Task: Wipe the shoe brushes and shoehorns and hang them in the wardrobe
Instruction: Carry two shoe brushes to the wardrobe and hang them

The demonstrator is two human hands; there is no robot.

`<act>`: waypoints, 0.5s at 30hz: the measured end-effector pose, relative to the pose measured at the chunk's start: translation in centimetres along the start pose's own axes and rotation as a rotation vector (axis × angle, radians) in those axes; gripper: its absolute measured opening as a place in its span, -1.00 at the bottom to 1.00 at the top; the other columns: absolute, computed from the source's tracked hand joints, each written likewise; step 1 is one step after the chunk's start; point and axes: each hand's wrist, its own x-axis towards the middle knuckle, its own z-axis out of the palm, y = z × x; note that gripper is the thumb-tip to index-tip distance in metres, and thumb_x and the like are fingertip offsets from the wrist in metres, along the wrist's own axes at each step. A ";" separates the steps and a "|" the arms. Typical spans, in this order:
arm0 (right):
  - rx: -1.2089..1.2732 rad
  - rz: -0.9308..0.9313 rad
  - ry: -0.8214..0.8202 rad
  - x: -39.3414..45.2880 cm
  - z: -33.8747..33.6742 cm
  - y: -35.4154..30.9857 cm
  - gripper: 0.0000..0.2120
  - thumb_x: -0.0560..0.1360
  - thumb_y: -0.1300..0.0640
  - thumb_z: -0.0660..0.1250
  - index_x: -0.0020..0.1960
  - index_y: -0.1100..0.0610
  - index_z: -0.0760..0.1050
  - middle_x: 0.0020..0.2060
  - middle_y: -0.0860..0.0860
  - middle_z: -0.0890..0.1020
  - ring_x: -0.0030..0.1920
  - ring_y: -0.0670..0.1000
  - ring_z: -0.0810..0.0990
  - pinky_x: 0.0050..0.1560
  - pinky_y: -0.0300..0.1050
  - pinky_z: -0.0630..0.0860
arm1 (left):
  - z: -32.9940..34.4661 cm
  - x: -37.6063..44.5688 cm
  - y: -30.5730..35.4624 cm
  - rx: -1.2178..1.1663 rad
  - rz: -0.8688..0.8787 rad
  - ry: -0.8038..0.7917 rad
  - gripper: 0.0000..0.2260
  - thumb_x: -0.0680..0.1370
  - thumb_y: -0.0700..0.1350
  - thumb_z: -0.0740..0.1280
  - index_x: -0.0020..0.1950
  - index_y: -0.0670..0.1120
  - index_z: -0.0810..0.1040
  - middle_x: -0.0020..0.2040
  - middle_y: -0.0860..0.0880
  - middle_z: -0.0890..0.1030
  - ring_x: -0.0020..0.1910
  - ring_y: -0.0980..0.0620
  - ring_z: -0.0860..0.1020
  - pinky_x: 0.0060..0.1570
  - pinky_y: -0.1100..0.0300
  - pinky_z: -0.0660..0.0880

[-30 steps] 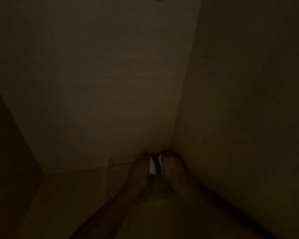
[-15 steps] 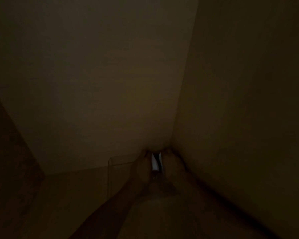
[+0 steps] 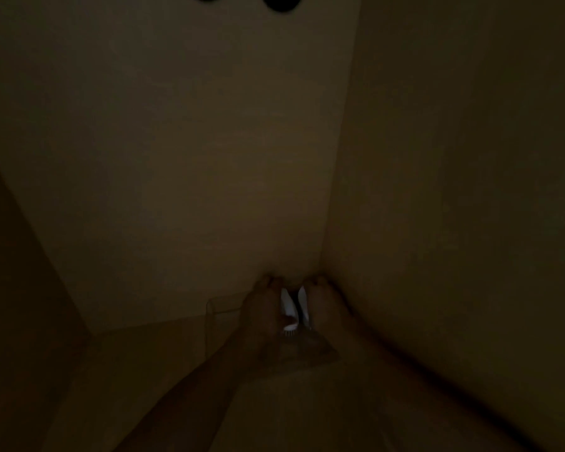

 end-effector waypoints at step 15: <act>0.227 -0.019 0.276 -4.9 -8.3 -2.4 -0.57 0.66 0.11 0.16 0.50 0.19 0.30 0.35 0.19 0.42 0.26 0.17 0.47 0.20 -0.01 0.48 | -13.7 -0.7 4.6 0.232 0.113 0.109 -0.43 0.58 -0.01 0.33 0.54 -0.14 0.28 0.47 -0.16 0.36 0.38 -0.18 0.38 0.31 0.00 0.39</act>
